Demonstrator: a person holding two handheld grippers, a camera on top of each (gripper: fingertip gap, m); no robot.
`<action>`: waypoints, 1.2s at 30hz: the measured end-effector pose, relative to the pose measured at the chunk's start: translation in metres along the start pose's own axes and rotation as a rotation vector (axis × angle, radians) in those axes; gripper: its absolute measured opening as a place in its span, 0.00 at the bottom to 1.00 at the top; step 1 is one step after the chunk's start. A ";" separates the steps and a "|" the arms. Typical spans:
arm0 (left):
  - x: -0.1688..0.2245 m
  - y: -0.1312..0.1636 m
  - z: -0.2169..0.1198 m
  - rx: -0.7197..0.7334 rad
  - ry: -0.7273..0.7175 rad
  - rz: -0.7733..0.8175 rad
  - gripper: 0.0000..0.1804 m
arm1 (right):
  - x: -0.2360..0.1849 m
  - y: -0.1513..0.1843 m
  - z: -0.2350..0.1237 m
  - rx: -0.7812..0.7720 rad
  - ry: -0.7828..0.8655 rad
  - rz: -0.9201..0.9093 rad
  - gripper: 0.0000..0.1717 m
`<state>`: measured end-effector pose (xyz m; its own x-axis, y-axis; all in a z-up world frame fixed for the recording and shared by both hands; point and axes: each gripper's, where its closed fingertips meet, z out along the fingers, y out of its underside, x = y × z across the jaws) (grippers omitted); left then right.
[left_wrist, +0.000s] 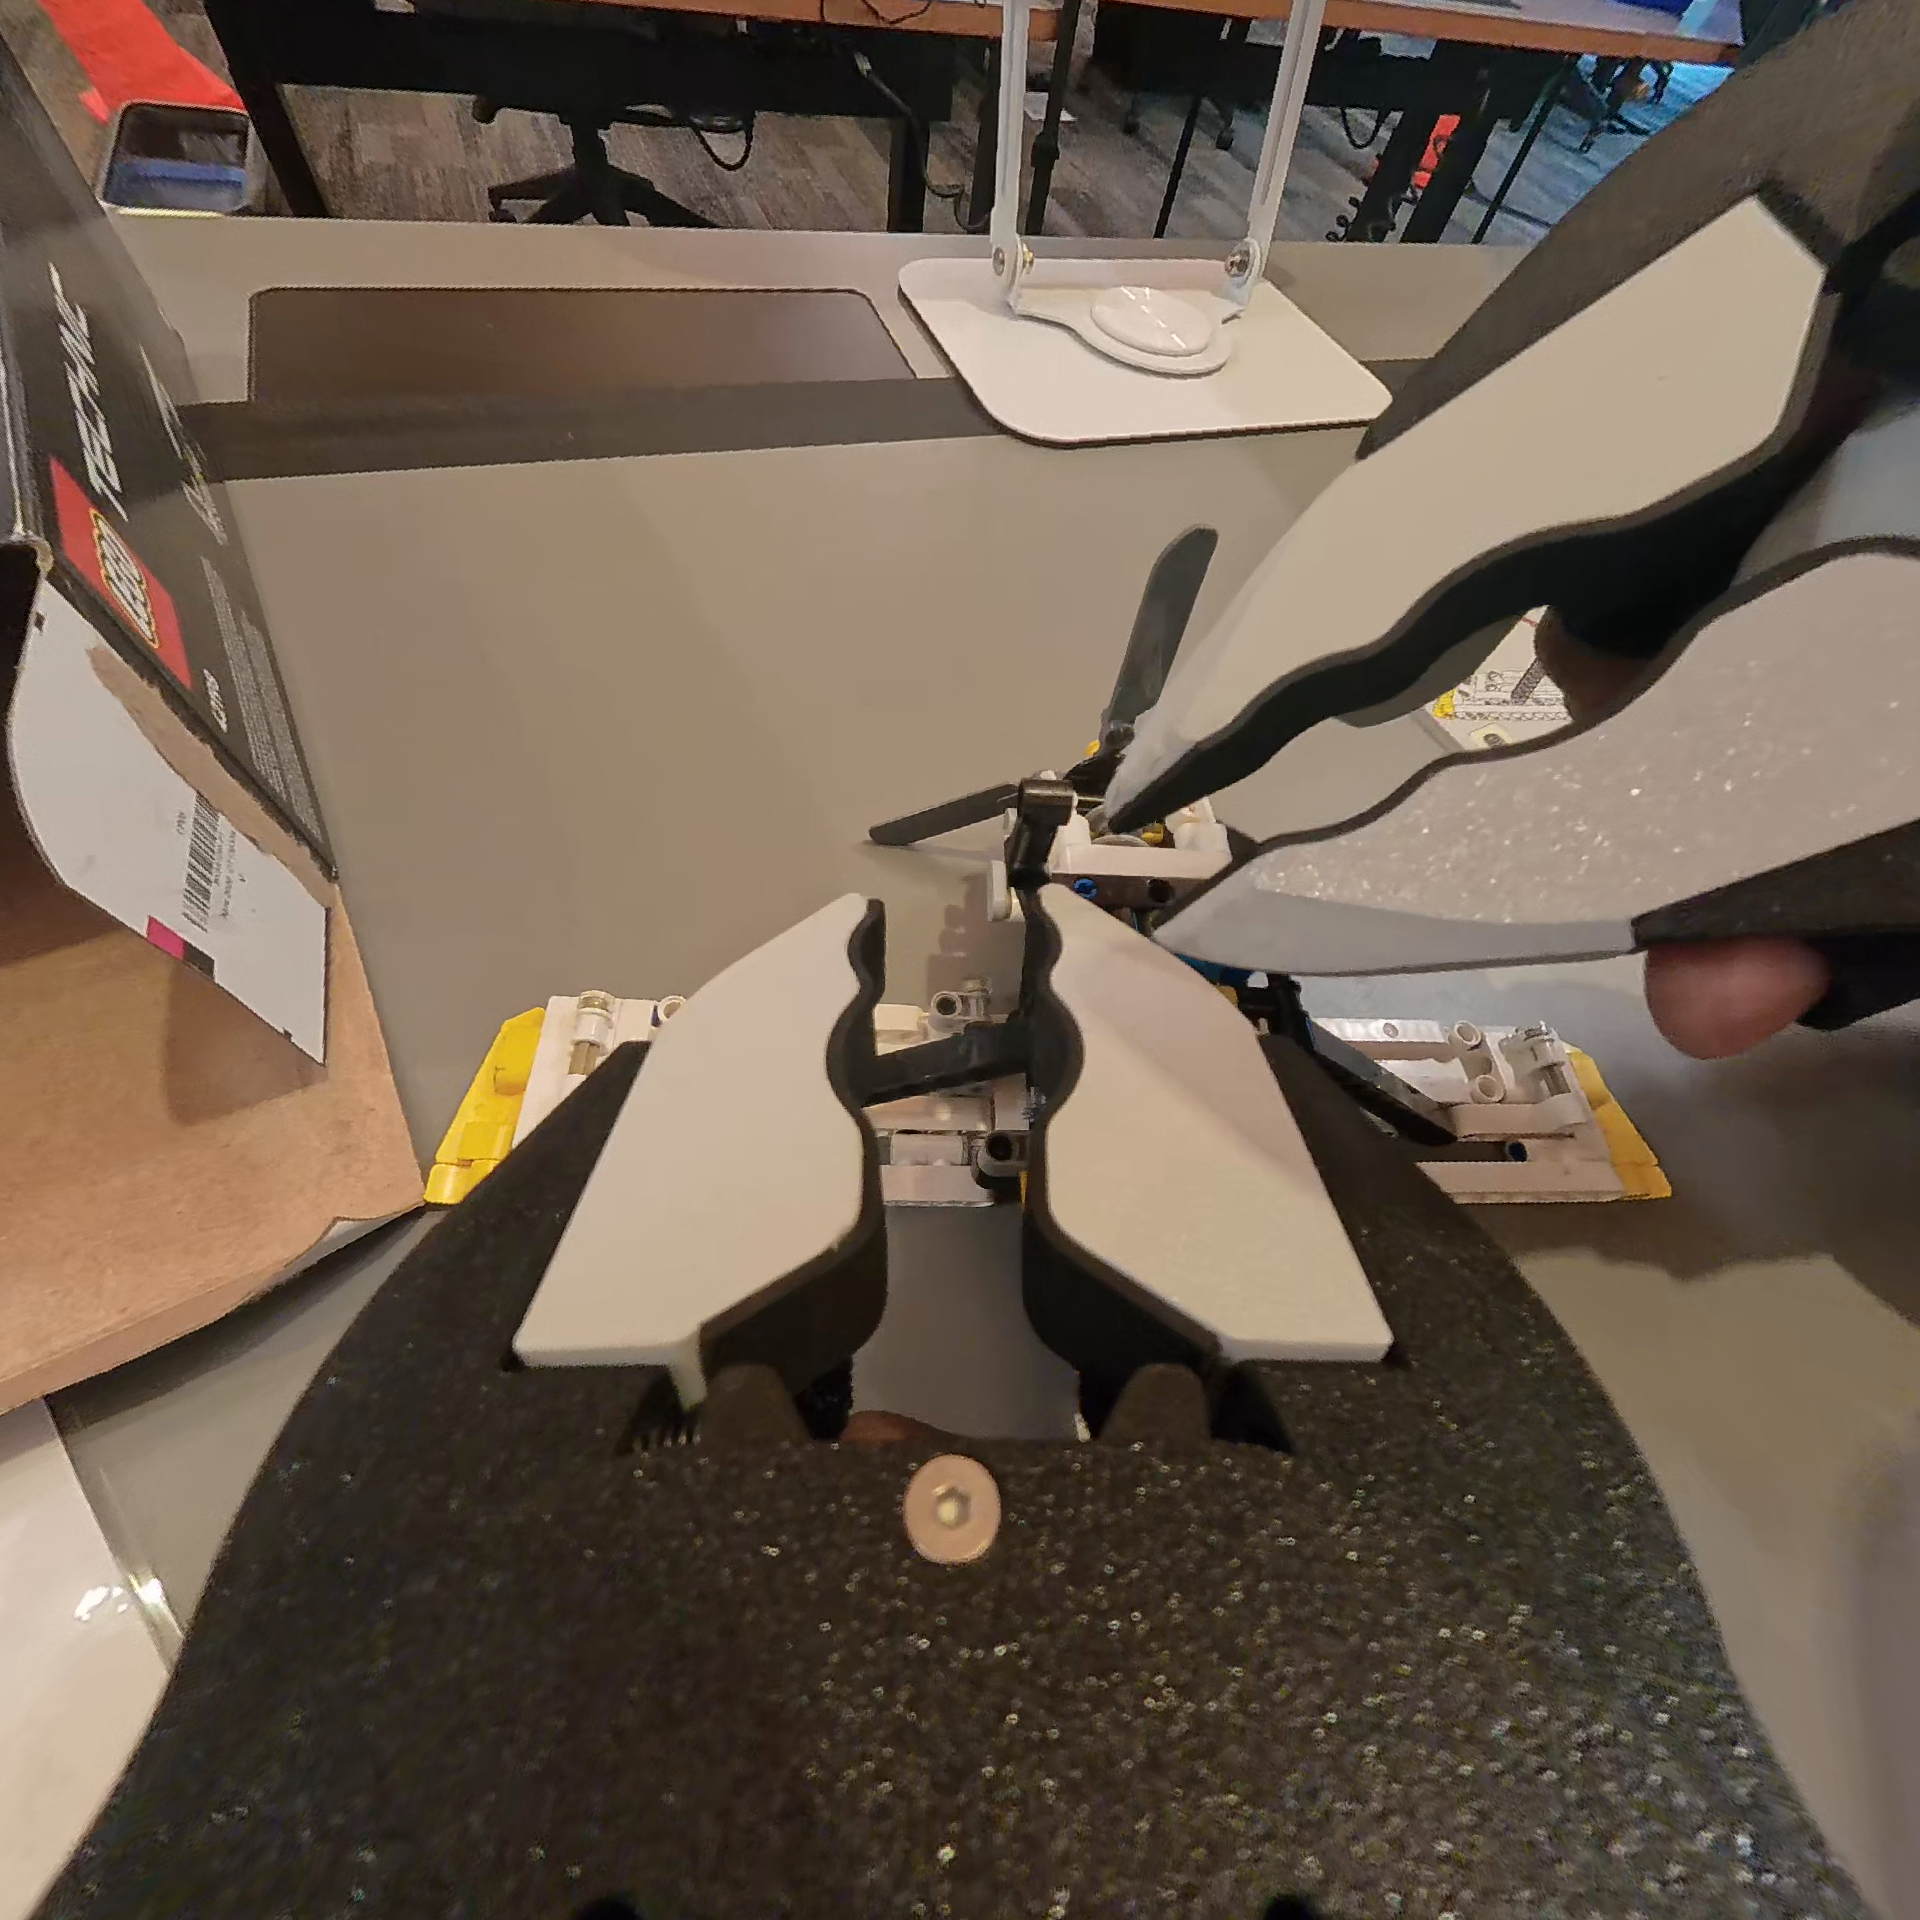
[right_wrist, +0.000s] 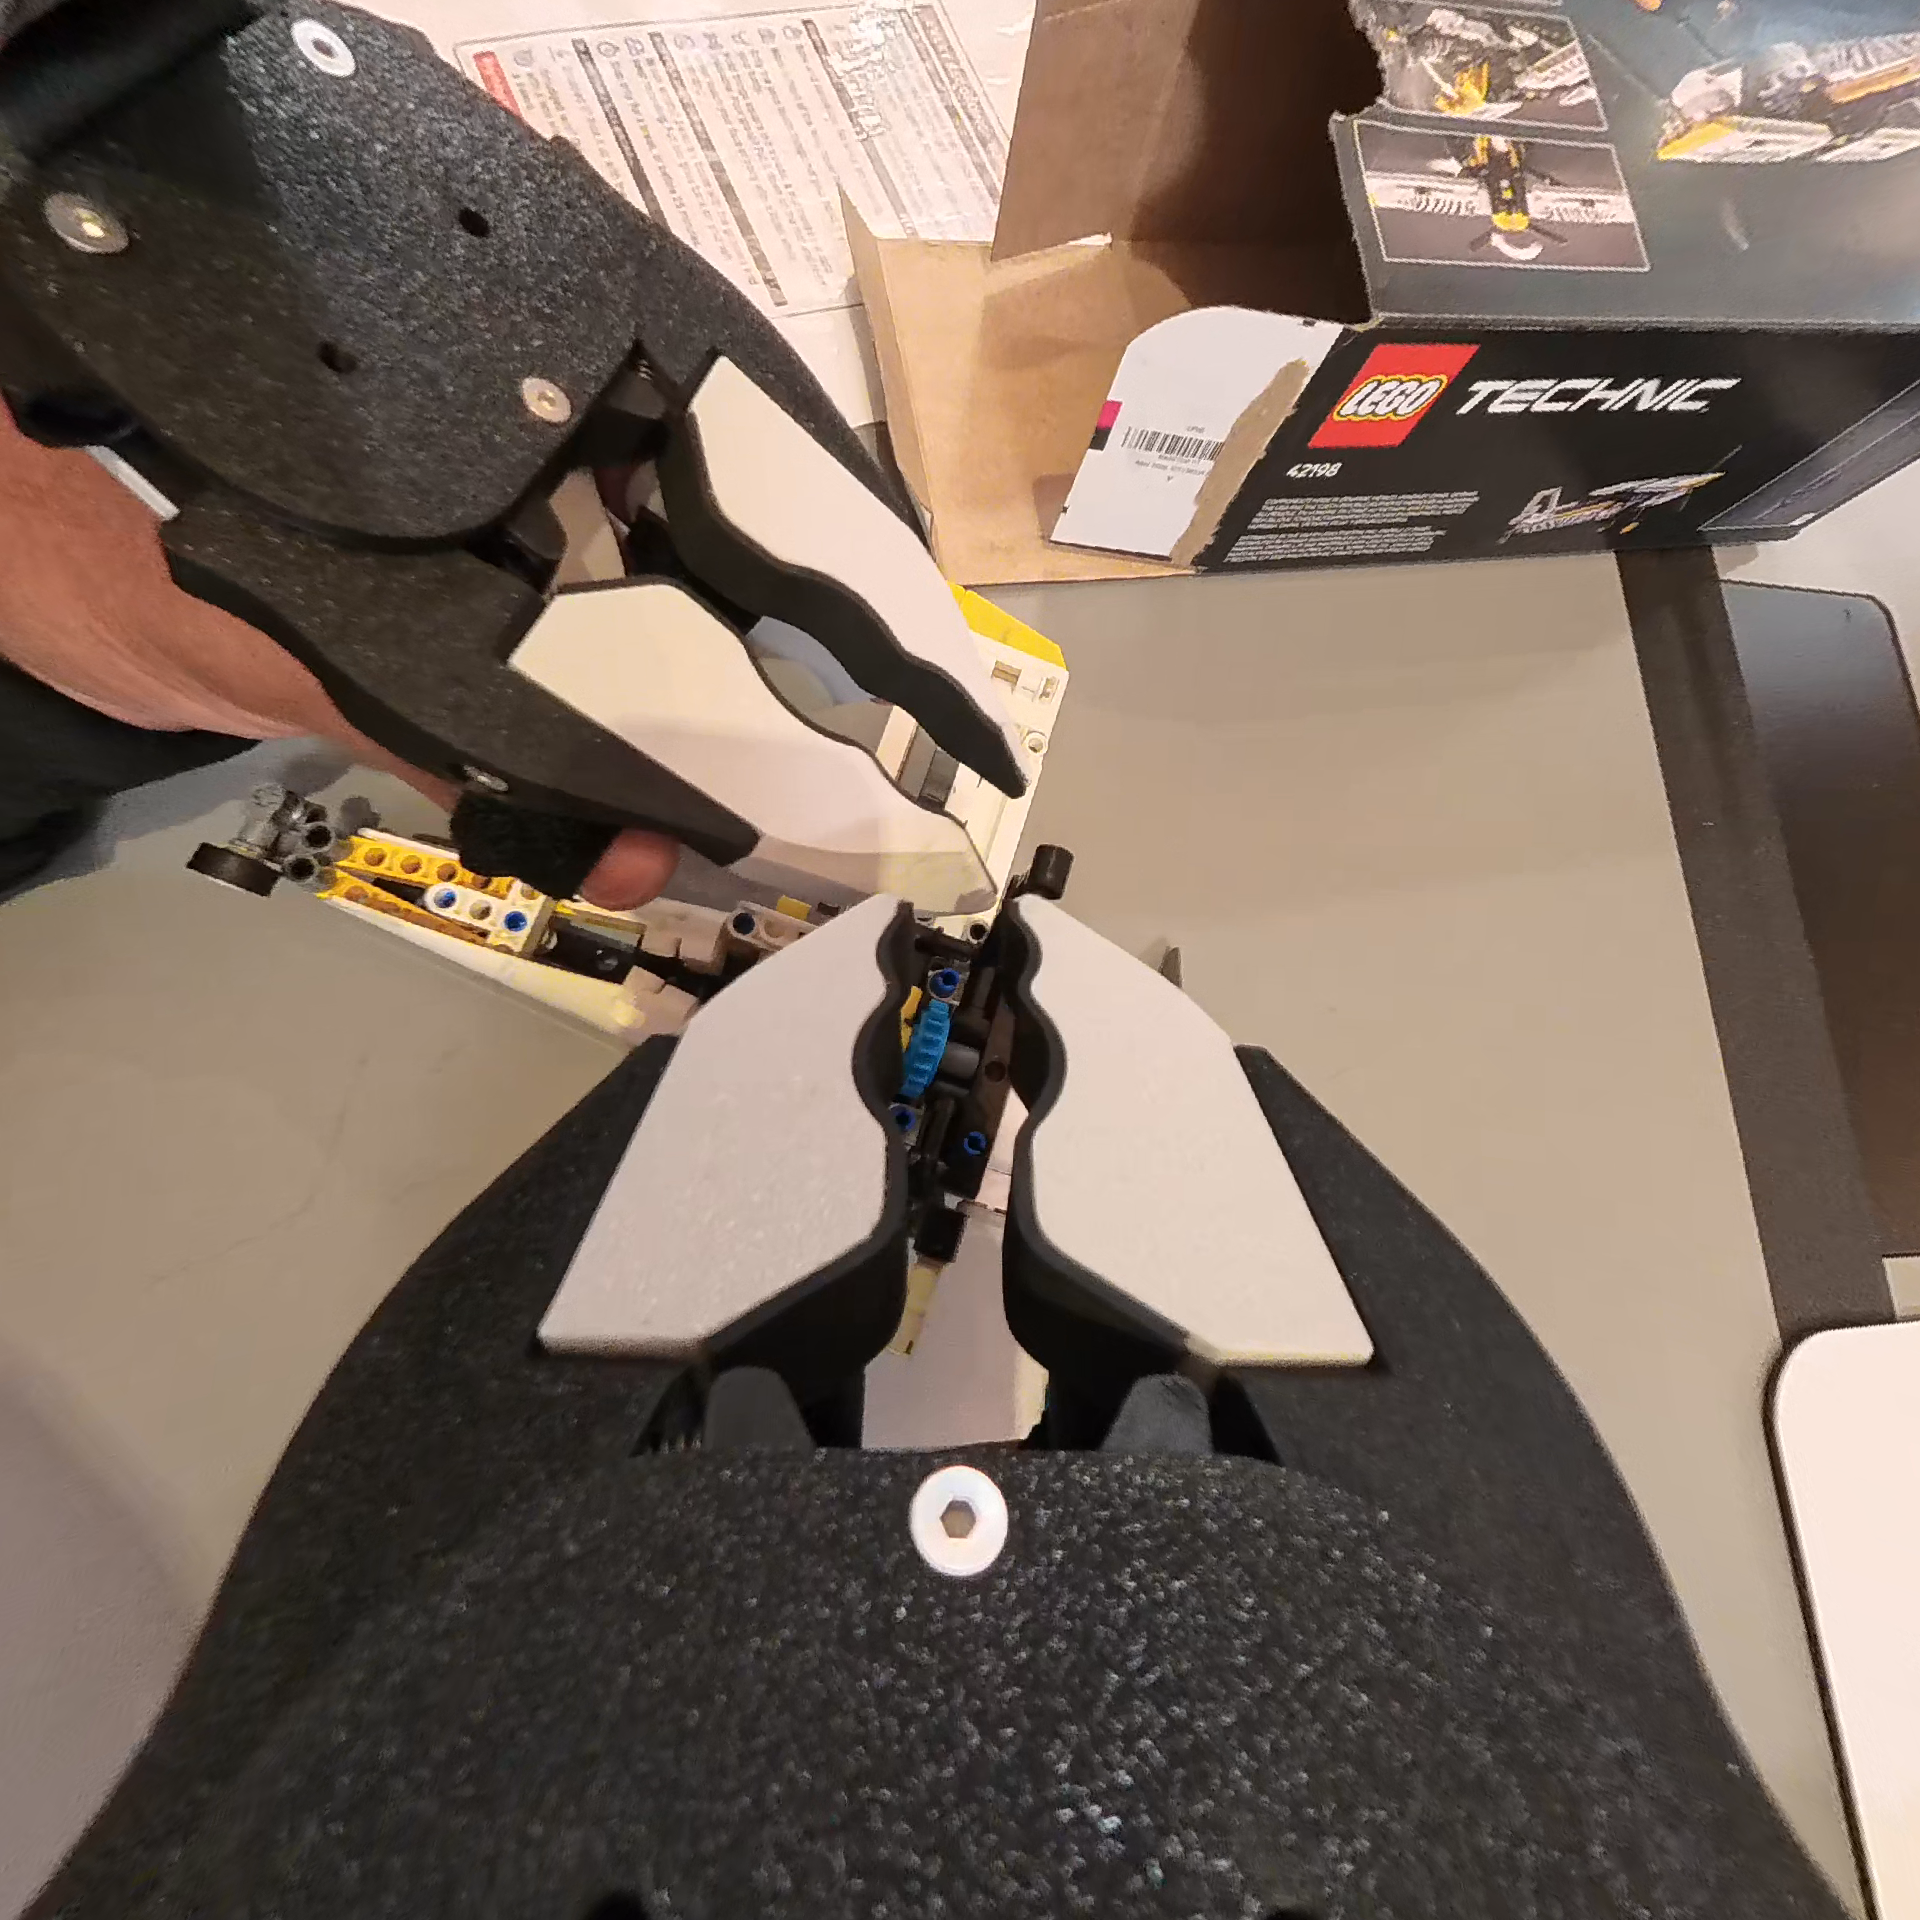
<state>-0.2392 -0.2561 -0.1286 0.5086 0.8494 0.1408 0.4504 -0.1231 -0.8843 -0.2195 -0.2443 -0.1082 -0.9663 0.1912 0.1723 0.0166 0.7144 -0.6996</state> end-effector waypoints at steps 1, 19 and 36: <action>0.000 0.000 0.000 0.001 -0.001 0.001 0.14 | 0.000 0.000 0.000 -0.001 0.001 0.000 0.09; -0.001 0.000 0.001 -0.002 -0.010 0.001 0.14 | -0.002 0.000 0.001 -0.002 -0.002 -0.003 0.09; -0.003 -0.001 -0.001 0.008 -0.029 0.020 0.14 | 0.009 0.001 -0.006 0.010 -0.002 0.015 0.09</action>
<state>-0.2411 -0.2591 -0.1276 0.4957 0.8614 0.1105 0.4347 -0.1360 -0.8902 -0.2265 -0.2384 -0.1032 -0.9665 0.2004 0.1602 0.0285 0.7044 -0.7092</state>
